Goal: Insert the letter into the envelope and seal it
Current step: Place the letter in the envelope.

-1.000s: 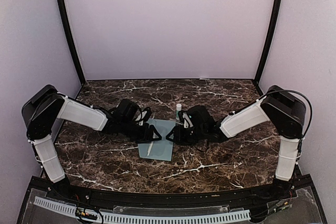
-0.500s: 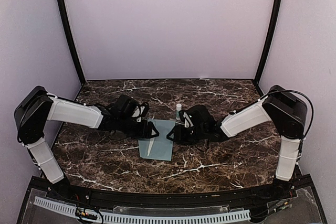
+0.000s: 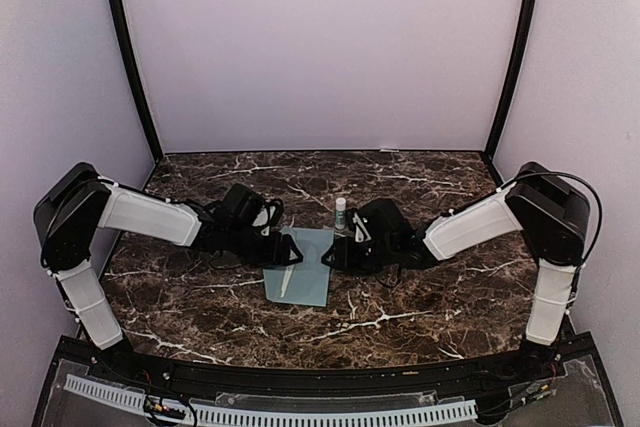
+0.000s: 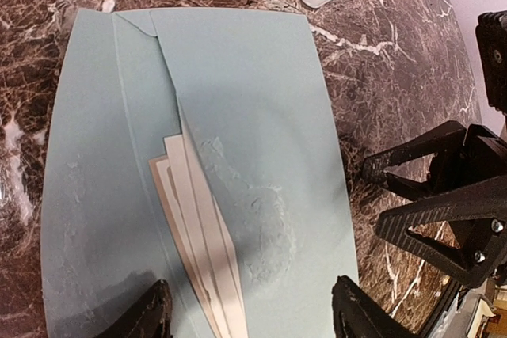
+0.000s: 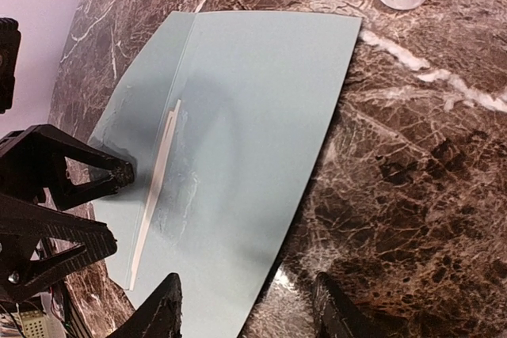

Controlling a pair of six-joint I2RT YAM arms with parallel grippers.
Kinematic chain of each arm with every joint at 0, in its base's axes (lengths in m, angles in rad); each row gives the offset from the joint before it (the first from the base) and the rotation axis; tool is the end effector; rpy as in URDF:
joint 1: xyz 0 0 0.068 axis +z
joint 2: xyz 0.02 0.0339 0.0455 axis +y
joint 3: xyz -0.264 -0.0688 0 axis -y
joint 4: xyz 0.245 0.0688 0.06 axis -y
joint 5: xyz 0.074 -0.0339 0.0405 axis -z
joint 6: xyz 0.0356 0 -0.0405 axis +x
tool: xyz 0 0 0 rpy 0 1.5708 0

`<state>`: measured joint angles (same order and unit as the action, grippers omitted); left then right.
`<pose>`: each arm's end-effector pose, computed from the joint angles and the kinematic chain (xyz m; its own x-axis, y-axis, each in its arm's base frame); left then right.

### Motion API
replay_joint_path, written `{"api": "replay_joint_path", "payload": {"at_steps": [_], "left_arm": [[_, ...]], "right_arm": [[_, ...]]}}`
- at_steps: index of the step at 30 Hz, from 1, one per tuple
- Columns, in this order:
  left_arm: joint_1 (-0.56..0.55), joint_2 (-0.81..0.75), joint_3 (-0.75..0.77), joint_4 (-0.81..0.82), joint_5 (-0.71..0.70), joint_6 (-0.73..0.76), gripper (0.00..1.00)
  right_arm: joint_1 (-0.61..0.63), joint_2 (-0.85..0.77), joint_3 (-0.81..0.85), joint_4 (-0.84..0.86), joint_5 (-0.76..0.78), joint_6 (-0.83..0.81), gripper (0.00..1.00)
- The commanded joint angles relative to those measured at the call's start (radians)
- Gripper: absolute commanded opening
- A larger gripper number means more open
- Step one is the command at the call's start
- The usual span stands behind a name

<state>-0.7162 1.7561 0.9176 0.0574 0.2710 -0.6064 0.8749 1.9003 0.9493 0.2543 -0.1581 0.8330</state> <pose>0.2607 -0.2396 0.1547 -0.8786 0.0367 -0.4761 0.3349 0.7581 -0.5596 0.2395 0.2955 0.1287 -0.8948 0.0686 -0.4411 -0.2575 0.7279 0.6355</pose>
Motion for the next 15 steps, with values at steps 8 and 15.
{"api": "replay_joint_path", "payload": {"at_steps": [8, 15], "left_arm": [[-0.002, 0.026, -0.034, 0.069, 0.041, -0.03, 0.68], [-0.003, 0.055, -0.036, 0.086, 0.063, -0.037, 0.68]], "right_arm": [[-0.005, 0.051, 0.008, 0.049, -0.053, 0.028, 0.49], [-0.003, 0.071, 0.019, 0.055, -0.059, 0.028, 0.48]]}}
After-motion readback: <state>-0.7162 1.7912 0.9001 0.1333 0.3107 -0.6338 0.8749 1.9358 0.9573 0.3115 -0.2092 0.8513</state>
